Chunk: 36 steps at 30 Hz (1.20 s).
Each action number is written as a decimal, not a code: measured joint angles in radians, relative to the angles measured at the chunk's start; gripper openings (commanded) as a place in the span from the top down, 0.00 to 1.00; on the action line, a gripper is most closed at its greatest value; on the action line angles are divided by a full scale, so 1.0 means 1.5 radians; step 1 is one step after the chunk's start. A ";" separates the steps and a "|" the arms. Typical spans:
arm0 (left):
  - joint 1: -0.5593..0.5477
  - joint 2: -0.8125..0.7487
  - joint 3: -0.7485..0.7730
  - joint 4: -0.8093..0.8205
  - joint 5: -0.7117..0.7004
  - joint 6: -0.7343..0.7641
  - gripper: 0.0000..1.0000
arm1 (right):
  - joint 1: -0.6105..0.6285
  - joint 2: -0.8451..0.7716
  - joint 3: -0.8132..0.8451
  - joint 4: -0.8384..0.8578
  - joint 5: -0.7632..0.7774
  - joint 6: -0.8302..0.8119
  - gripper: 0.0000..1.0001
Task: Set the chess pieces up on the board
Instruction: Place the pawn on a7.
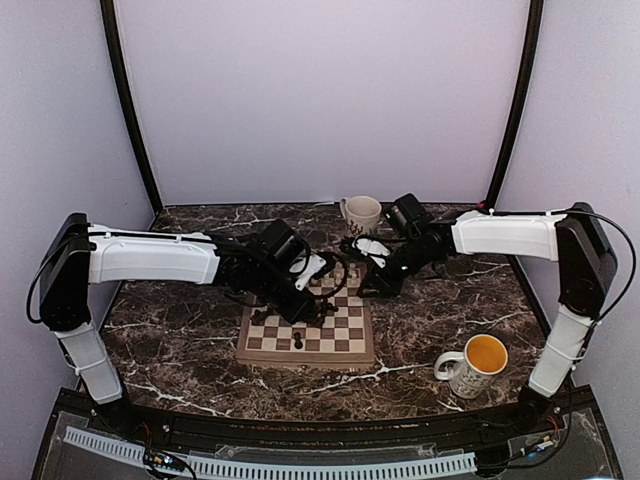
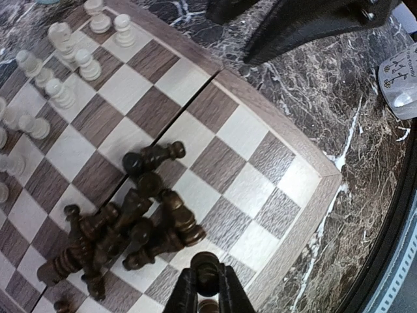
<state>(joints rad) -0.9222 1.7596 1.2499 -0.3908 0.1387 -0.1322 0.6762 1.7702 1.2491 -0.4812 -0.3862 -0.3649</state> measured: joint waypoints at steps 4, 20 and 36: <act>-0.019 0.046 0.041 0.003 0.017 0.029 0.89 | -0.020 -0.015 -0.025 0.022 -0.005 0.001 0.70; -0.090 0.216 0.217 0.001 0.031 0.090 0.89 | -0.089 -0.034 -0.082 0.063 -0.013 0.006 0.69; -0.098 0.231 0.226 -0.016 -0.059 0.069 0.85 | -0.091 -0.046 -0.091 0.067 -0.024 0.005 0.68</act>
<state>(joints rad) -1.0698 2.1056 1.5883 -0.4145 0.0502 -0.0284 0.5404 1.7016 1.1122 -0.3809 -0.4217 -0.3573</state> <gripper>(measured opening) 0.119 0.320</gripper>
